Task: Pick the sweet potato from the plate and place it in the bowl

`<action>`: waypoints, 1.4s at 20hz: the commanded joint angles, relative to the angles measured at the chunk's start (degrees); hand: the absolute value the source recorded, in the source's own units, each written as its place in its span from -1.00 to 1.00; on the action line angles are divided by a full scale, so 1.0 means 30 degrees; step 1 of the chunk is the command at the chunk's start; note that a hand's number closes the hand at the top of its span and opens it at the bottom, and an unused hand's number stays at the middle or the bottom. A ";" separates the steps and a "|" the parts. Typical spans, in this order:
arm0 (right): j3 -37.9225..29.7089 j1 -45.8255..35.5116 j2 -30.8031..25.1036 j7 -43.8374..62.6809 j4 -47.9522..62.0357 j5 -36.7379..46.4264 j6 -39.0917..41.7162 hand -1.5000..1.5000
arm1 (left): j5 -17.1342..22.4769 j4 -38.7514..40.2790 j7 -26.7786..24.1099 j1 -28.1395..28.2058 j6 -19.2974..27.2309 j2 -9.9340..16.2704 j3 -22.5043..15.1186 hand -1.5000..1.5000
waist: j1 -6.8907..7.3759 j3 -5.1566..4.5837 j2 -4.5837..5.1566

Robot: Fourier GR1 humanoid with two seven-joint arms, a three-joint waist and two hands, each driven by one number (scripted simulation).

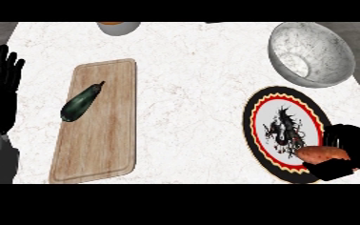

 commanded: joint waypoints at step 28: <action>-1.6012 -0.2691 -1.3526 -1.6609 1.4069 -1.1047 0.6455 1.00 | -0.0139 0.0119 0.0134 -0.1066 -0.0624 -0.0475 -0.1043 0.00 | 0.2445 -0.0108 0.0150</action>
